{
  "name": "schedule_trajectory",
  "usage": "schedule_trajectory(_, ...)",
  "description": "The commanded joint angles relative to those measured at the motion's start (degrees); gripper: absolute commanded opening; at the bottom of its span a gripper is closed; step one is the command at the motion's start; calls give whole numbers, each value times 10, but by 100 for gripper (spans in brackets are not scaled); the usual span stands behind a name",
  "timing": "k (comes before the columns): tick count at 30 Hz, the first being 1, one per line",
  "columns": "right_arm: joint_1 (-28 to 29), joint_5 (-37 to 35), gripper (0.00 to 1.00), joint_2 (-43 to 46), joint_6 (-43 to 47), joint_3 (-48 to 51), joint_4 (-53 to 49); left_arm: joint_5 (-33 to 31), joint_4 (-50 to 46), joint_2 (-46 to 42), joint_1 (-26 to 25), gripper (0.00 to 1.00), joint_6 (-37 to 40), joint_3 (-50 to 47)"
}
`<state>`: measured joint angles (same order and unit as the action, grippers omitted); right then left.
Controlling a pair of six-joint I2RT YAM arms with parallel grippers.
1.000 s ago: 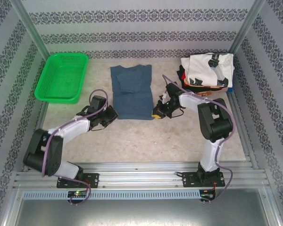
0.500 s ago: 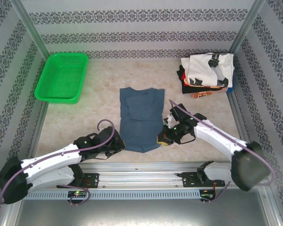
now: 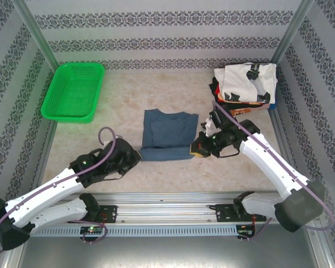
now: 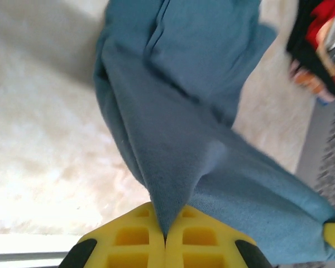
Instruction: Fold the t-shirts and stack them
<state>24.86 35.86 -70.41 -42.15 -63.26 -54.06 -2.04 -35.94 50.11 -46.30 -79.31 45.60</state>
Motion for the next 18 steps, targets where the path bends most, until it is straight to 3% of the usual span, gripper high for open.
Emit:
schedule_trajectory(1, -23, -3, 1, -36, 39, -45, -40, 47, 1, 25, 61, 0, 60, 31)
schedule_trajectory(11, -74, 5, 1, -194, 87, -169, -17, 204, 105, 206, 222, 0, 170, 135)
schedule_trajectory(18, -107, -5, 0, -280, 114, -220, -20, 281, 151, 343, 265, 0, 211, 214)
